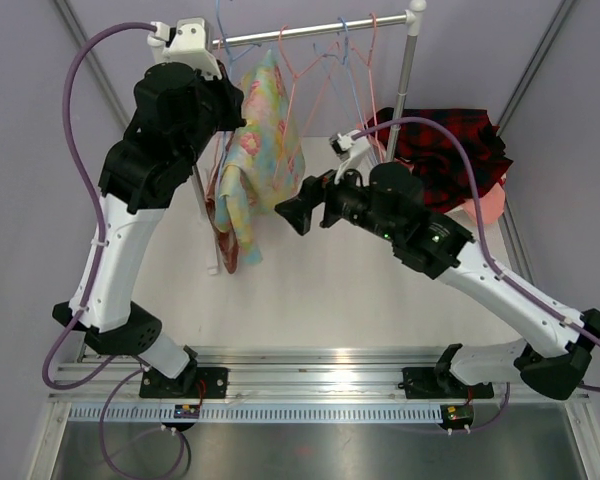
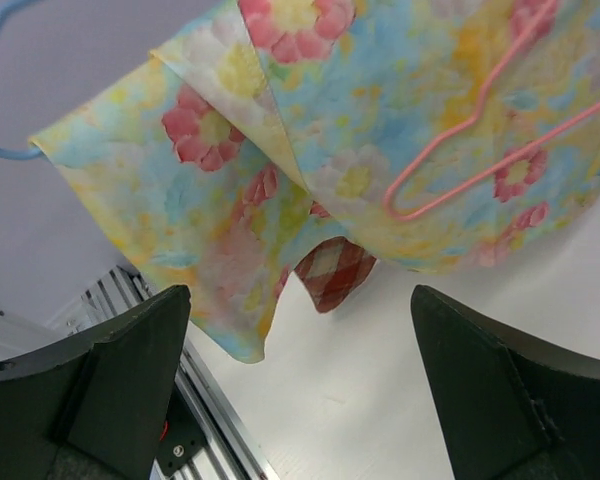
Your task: Remove the skirt from the hanger
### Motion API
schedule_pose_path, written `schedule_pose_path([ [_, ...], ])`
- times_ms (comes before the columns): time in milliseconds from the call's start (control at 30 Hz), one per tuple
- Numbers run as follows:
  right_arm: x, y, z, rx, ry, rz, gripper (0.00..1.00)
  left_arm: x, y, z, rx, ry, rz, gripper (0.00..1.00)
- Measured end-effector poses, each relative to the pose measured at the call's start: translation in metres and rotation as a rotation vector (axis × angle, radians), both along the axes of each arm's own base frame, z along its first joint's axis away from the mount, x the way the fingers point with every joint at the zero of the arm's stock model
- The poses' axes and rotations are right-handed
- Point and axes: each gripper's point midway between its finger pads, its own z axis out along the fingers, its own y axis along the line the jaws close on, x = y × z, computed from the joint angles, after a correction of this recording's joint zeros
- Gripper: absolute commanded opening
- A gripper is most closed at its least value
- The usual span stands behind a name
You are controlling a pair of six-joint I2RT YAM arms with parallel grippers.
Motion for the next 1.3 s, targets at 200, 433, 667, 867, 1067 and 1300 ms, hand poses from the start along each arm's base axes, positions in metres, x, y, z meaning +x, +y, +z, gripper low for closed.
schedule_pose_path([
  [200,-0.007,0.052,-0.021,-0.080,0.001,0.024,0.99,-0.020,0.010,0.003,-0.017,0.001,-0.007,0.00],
  [433,-0.004,0.073,-0.022,-0.097,-0.021,-0.005,0.99,-0.039,0.015,0.007,-0.048,-0.001,-0.033,0.00],
  [667,-0.005,0.095,-0.008,-0.075,-0.056,-0.008,0.99,-0.055,0.018,0.004,-0.076,0.009,-0.059,0.00],
  [867,-0.008,0.116,-0.001,-0.065,-0.080,0.004,0.87,-0.060,0.013,0.000,-0.108,0.023,-0.089,0.00],
  [1067,-0.013,0.126,-0.010,-0.090,-0.084,0.022,0.15,-0.062,0.009,0.003,-0.133,0.019,-0.108,0.00],
  [1300,-0.015,0.125,-0.011,-0.089,-0.089,0.024,0.00,-0.068,0.012,0.008,-0.155,0.005,-0.110,0.00],
])
